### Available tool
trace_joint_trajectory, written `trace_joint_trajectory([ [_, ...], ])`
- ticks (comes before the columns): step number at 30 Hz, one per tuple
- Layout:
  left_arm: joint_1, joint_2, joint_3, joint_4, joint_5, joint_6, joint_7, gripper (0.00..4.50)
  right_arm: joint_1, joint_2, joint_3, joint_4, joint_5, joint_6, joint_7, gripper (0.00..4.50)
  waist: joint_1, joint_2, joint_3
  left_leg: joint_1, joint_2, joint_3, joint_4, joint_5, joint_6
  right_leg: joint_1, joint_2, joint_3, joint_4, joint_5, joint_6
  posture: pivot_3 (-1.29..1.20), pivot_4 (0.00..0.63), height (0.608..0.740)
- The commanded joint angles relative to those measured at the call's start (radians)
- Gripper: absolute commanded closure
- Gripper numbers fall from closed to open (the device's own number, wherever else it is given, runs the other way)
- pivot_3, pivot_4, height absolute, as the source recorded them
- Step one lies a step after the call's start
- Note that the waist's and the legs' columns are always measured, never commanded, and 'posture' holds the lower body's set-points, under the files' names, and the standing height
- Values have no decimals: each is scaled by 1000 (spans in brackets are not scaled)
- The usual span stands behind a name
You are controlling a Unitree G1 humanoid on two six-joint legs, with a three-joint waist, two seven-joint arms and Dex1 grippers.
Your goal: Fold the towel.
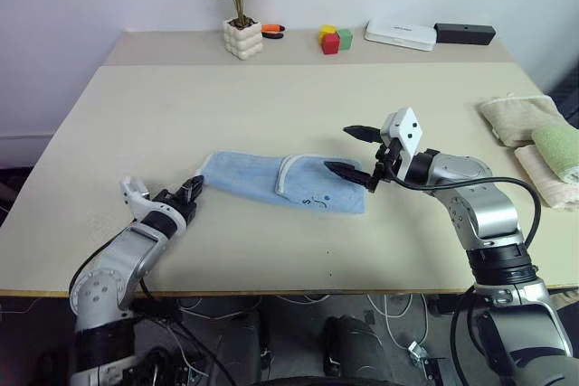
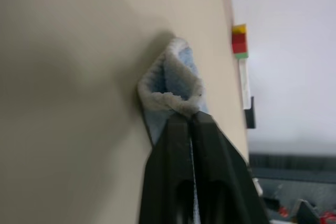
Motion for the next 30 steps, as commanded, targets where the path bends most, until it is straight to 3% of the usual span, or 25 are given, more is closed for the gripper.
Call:
trace_joint_trajectory([
  [1, -34, -9, -37, 42, 52, 42, -35, 4467, -2, -8, -31, -28, 4, -7, -18, 0, 3, 0, 0, 0, 0, 0, 0, 0, 0, 0, 0, 0, 0, 0, 0, 0, 150, 740],
  [8, -43, 13, -128, -144, 161, 113, -216, 4467, 39, -55, -55, -26, 15, 3, -3, 0, 16, -7, 4, -4, 0, 1, 0, 1, 2, 0, 0, 0, -1, 0, 0, 0, 150, 740],
  [14, -116, 76, -292, -307, 399, 69, -472, 4467, 125, -140, -117, -59, 62, 47, 38, 0, 19, -10, 6, -7, 0, 2, -1, 1, 1, -4, 0, 0, -1, 0, 0, 0, 150, 740],
  [16, -152, 61, -294, -290, 402, 68, -513, 4467, 140, -151, -129, -64, 60, 50, 35, 0, 17, -10, 6, -7, 0, 2, -1, 1, 1, -4, 0, 0, -1, 0, 0, 0, 150, 740],
  [22, -310, 71, -450, -160, 641, 5, -768, 4467, 221, -188, -197, -106, 91, 92, 29, 0, 21, -10, 7, -7, 0, 2, -1, 1, 2, -4, 0, 0, -1, 0, 0, 0, 150, 740],
  [30, -461, -35, -591, 58, 848, -73, -1008, 4467, 309, -219, -296, -204, 152, 152, 5, 0, 18, -12, 8, -8, 0, 1, 0, 1, 2, -4, 0, 0, -2, 1, 2, 0, 150, 740],
])
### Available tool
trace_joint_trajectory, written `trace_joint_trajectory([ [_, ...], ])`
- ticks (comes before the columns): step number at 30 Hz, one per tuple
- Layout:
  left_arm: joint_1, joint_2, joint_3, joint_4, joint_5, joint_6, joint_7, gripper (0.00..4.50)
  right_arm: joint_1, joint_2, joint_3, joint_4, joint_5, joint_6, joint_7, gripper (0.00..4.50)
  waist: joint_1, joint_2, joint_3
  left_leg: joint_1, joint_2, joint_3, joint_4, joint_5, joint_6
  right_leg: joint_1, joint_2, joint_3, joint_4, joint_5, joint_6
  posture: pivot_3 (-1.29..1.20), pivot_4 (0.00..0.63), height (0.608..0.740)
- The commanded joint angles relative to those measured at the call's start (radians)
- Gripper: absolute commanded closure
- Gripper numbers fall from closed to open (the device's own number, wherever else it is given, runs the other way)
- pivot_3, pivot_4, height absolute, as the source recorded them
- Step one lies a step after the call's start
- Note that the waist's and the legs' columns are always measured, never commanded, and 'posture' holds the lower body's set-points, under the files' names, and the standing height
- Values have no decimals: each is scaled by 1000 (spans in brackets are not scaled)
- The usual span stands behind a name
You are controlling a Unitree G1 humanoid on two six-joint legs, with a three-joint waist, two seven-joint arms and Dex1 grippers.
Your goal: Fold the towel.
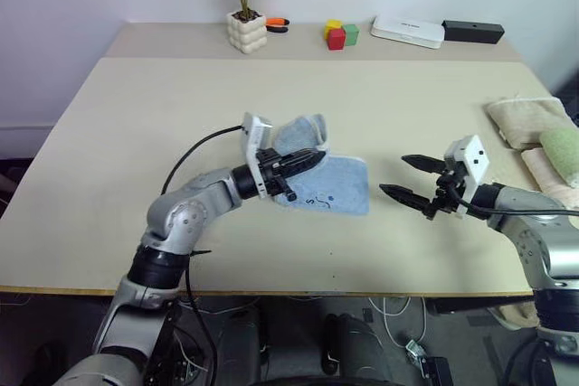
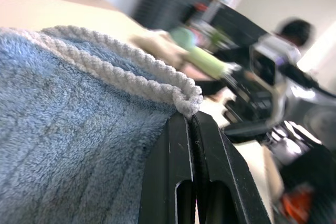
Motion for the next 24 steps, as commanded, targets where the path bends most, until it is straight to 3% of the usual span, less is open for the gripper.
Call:
trace_joint_trajectory([
  [1, -33, -29, -51, 37, 67, -32, -97, 4467, 24, -21, -56, -73, 30, 14, -23, 0, -1, 0, 0, 0, 0, 0, 0, 0, 0, 0, 0, 0, 0, 0, 0, 0, 150, 740],
  [5, -63, -76, -135, 109, 159, -51, -191, 4467, 77, -19, -105, -139, 52, 36, -64, 0, 2, 0, 0, 0, 0, 0, 0, 0, 0, -1, 0, 0, 0, 0, 1, 0, 150, 740],
  [17, -133, -221, -151, 415, 370, -196, -276, 4467, 154, -7, -144, -243, 83, 70, -142, 0, 0, -2, 1, -1, 0, -3, 1, 0, 1, -1, 0, 0, 0, -1, -1, 0, 150, 740],
  [20, -121, -234, -145, 401, 363, -159, -309, 3710, 153, -9, -141, -245, 81, 68, -153, 0, 0, -2, 1, -1, 0, -3, 1, 0, 1, -1, 0, 0, 0, -1, -1, 0, 150, 740],
  [24, -114, -238, -143, 394, 391, -175, -322, 1814, 122, -8, -121, -244, 87, 72, -161, 0, 0, -2, 1, -1, 0, -4, 1, 0, 1, -1, 0, 0, 0, -1, -1, 0, 150, 740],
])
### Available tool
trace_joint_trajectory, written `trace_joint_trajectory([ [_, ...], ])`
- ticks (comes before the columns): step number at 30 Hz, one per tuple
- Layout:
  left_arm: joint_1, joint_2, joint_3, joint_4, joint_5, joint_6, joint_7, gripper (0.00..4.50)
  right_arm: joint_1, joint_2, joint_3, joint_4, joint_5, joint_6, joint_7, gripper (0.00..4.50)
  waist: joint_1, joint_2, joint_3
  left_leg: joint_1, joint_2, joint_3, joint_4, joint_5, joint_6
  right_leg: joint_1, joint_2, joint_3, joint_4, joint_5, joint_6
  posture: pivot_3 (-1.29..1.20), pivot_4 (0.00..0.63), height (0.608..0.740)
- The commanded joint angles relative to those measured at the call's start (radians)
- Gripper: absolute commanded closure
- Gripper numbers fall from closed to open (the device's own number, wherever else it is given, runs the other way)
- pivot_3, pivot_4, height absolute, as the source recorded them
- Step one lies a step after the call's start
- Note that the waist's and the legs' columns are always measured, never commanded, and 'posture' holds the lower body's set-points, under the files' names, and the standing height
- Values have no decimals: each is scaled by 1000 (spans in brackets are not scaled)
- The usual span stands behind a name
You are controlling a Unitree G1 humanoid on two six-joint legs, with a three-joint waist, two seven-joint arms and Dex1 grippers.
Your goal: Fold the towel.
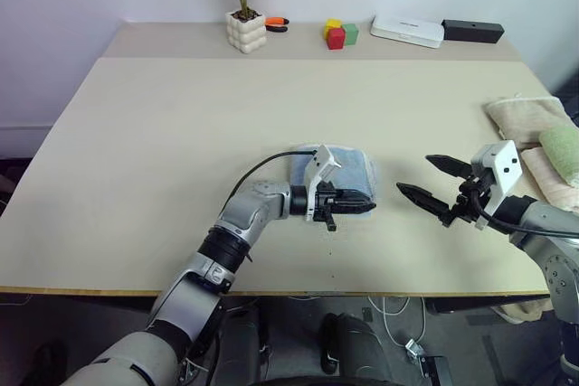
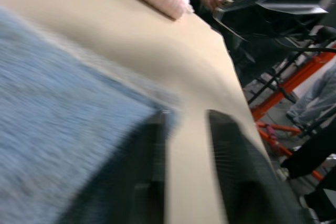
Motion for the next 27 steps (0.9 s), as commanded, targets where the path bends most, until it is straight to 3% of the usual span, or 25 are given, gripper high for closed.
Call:
trace_joint_trajectory([
  [1, 7, -4, 9, -51, 6, -5, -29, 1238, -41, -4, -4, -32, 19, -3, -8, 0, -1, 0, 0, 0, 0, 0, 0, 0, 0, 0, 0, 0, 0, 0, 0, 0, 150, 740],
  [3, 17, 9, 19, -94, -26, 31, -66, 251, -62, -1, 4, -22, 22, -2, -8, 0, -1, 0, 0, 0, 0, 0, 0, 0, 0, 0, 0, 0, 0, 0, 0, 0, 150, 740],
  [4, 30, 24, 19, -138, -53, 52, -105, 110, -73, 1, 7, -14, 24, -4, -6, 0, -2, 0, 0, 0, 0, 0, 0, 0, 0, 0, 0, 0, 0, 0, 0, 0, 150, 740],
  [7, 85, 81, 29, -308, -104, 55, -189, 110, -133, 30, 13, 30, 27, -11, -26, 0, -4, 0, 0, 0, 0, 0, -1, 0, 0, 0, 0, 0, 1, 1, 2, 0, 150, 740],
  [10, 85, 85, 102, -347, -144, 59, -156, 110, -217, 108, -3, 98, 22, -40, -106, 0, -5, 0, 0, 1, 1, 0, 0, 0, 0, 0, 0, 0, 2, 1, 2, 0, 150, 740],
  [17, 32, 63, 376, -313, -206, 58, 139, 110, -345, 424, 16, 136, -28, -84, -444, 0, -3, 1, 0, 0, 0, 0, 2, 0, 0, 1, 0, 0, 3, 3, 5, 0, 150, 740],
  [20, 43, 41, 435, -279, -170, 14, 269, 944, -333, 505, 83, 94, -72, -92, -520, 895, -3, 1, 0, 0, 0, 2, 2, 0, 0, 1, 0, 0, 3, 3, 7, 0, 150, 740],
  [23, 60, 10, 425, -246, -96, -52, 369, 2393, -318, 541, 163, 51, -112, -90, -546, 2387, -3, 1, 0, 0, 0, 3, 2, 0, 0, 1, 0, 0, 3, 4, 7, 0, 150, 740],
  [27, 84, -46, 367, -258, -76, -49, 384, 4454, -288, 573, 269, 15, -170, -86, -568, 4376, -2, 1, 0, -1, 0, 3, 2, 0, 0, 1, 0, 0, 3, 4, 7, 0, 150, 740],
])
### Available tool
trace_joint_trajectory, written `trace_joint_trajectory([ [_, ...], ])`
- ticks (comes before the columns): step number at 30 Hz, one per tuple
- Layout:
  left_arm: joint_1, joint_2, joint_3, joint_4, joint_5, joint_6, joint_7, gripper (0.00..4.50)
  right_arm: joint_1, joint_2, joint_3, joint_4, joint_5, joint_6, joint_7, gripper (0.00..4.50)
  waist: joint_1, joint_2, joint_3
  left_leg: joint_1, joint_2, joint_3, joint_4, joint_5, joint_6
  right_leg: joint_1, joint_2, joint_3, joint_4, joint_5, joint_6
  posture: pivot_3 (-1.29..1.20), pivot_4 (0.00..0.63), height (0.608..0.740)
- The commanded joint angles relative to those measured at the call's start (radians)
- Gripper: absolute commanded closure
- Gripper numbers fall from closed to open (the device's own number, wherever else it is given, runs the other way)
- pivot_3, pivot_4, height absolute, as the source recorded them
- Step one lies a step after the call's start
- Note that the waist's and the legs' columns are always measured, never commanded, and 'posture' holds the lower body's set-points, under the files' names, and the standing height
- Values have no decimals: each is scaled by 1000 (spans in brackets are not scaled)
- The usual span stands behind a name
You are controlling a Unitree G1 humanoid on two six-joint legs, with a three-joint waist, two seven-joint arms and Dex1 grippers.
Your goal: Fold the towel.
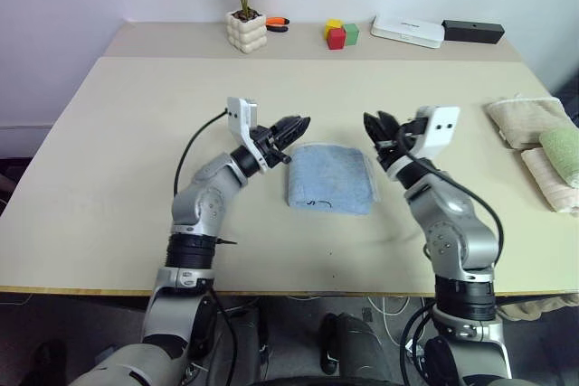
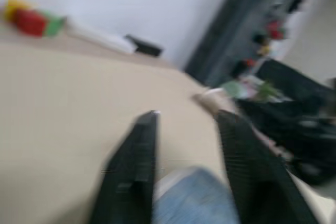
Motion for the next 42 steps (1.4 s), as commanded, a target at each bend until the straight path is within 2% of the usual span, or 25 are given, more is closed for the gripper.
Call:
trace_joint_trajectory([
  [1, -1, -32, -60, -20, 36, -20, 20, 4484, 23, 15, 82, -62, -56, -18, -15, 4447, 1, 0, 0, 0, 0, 0, 0, 0, 0, 0, 0, 0, 0, 0, 0, 0, 150, 740],
  [4, -11, -43, -70, 36, 78, -41, 59, 4484, 45, 11, 155, -35, -127, -24, -24, 4447, -6, 0, 0, 0, 0, 0, 0, 0, 0, 0, 0, 0, 0, 0, 0, 0, 150, 740],
  [10, -35, -49, -118, 190, 184, -59, 121, 4484, 80, 0, 197, 71, -224, -12, -59, 4447, -25, 0, 0, 0, 0, 0, 0, 0, 0, 0, 0, 0, 0, 0, 0, 0, 150, 740],
  [16, -19, -33, -136, 256, 246, -49, 152, 4484, 119, -8, 151, 163, -267, 24, -104, 4447, -24, 0, -2, 2, 0, 0, 0, 0, 0, 2, 0, 0, 0, 0, 0, 0, 150, 740],
  [26, 7, 9, -98, 194, 218, -73, 114, 4484, 123, -41, 117, 106, -262, 37, -78, 4447, -26, -2, -6, 6, 1, -1, -1, 0, 0, 5, 0, 0, 0, 0, 0, 0, 150, 740],
  [27, 8, 10, -83, 167, 184, -68, 83, 4484, 104, -30, 88, 84, -217, 45, -62, 4447, -26, -2, -6, 6, 1, -1, -1, 0, 0, 5, 0, 0, 0, 0, 0, 0, 150, 740],
  [28, 6, 11, -68, 134, 138, -27, 52, 4243, 83, -15, 47, 62, -144, 67, -36, 4486, -26, -2, -6, 6, 1, -1, -1, 0, 0, 5, 0, 0, 0, 0, 0, 0, 150, 740],
  [31, -6, 23, -58, 54, 82, 16, 3, 3200, 23, -11, -45, 25, -3, 141, 4, 3609, -26, -2, -5, 4, 1, -1, -1, 0, 0, 3, 0, 0, 0, 0, 0, 0, 150, 740],
  [37, -42, 149, -46, 28, 108, -55, -102, 221, -80, -74, -234, 38, 181, 331, -18, 647, -26, -2, -5, 4, 1, 0, -2, 0, 0, 2, 0, 0, 0, 0, 0, 0, 150, 740],
  [38, -40, 173, -43, 24, 105, -56, -124, 0, -84, -87, -255, 40, 211, 383, -26, 118, -26, -2, -5, 4, 1, 0, -2, 0, 0, 2, 0, 0, 0, 0, 0, 0, 150, 740],
  [42, -4, 257, -34, -14, 70, -78, -240, 0, -78, -137, -290, 26, 320, 598, -30, 44, -29, -1, -5, 4, 1, 1, -3, 0, 0, 1, 0, 0, 0, 0, -1, 0, 150, 740],
])
